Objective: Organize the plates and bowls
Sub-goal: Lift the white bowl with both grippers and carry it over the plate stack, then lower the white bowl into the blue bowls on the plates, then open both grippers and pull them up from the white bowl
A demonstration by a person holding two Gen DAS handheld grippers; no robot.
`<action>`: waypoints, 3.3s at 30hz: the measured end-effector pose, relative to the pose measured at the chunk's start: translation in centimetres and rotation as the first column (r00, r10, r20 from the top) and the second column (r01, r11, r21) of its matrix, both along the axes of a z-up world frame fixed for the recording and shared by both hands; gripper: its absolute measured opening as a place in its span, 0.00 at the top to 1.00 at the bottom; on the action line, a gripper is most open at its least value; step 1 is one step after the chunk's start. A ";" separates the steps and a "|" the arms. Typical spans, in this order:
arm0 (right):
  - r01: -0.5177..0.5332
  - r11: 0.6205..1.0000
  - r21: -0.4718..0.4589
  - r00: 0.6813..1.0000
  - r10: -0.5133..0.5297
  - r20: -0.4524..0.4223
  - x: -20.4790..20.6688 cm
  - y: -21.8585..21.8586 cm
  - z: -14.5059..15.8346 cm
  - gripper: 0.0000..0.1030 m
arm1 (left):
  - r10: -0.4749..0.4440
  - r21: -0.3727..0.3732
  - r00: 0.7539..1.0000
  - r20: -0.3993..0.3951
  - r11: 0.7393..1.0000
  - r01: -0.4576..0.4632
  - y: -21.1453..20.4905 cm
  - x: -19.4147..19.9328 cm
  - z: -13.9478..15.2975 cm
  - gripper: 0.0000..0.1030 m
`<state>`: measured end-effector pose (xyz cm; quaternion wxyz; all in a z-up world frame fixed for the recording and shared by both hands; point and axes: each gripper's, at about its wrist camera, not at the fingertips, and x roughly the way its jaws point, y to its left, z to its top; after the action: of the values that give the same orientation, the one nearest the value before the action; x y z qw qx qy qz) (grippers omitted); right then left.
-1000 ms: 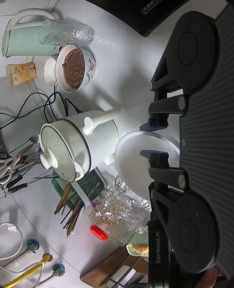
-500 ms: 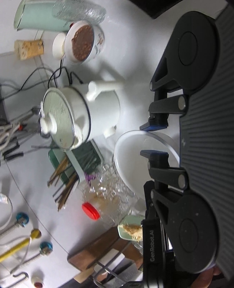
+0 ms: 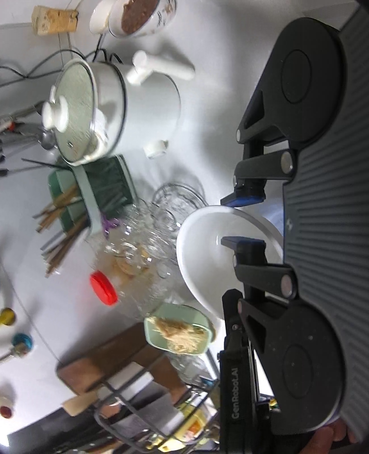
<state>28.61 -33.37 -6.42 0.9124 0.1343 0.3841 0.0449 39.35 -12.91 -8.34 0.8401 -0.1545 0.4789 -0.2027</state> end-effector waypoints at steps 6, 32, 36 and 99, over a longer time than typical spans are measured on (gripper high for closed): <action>-0.021 0.999 -0.032 0.999 0.020 -0.038 0.1 1.8 -2.8 0.75 | -0.005 0.054 1.000 -0.019 0.999 0.006 0.9 -0.6 -2.9 0.73; -0.027 1.000 -0.013 0.985 0.024 -0.171 2.0 0.6 -6.7 0.57 | 0.016 0.162 0.993 -0.121 0.987 0.004 1.3 0.4 -7.7 0.54; -0.035 0.999 0.001 0.975 0.034 -0.217 3.0 0.6 -7.9 0.57 | 0.009 0.184 0.991 -0.134 0.983 0.016 0.6 1.0 -8.7 0.55; -0.043 0.987 0.154 0.980 0.072 -0.188 1.6 11.0 0.0 0.86 | 0.139 -0.044 0.982 -0.125 0.988 -0.145 14.9 -1.4 2.7 0.85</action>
<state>30.17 -22.33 -6.39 0.8565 0.1948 0.4700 0.0869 37.95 2.02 -5.59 0.8174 -0.2224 0.5113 -0.1449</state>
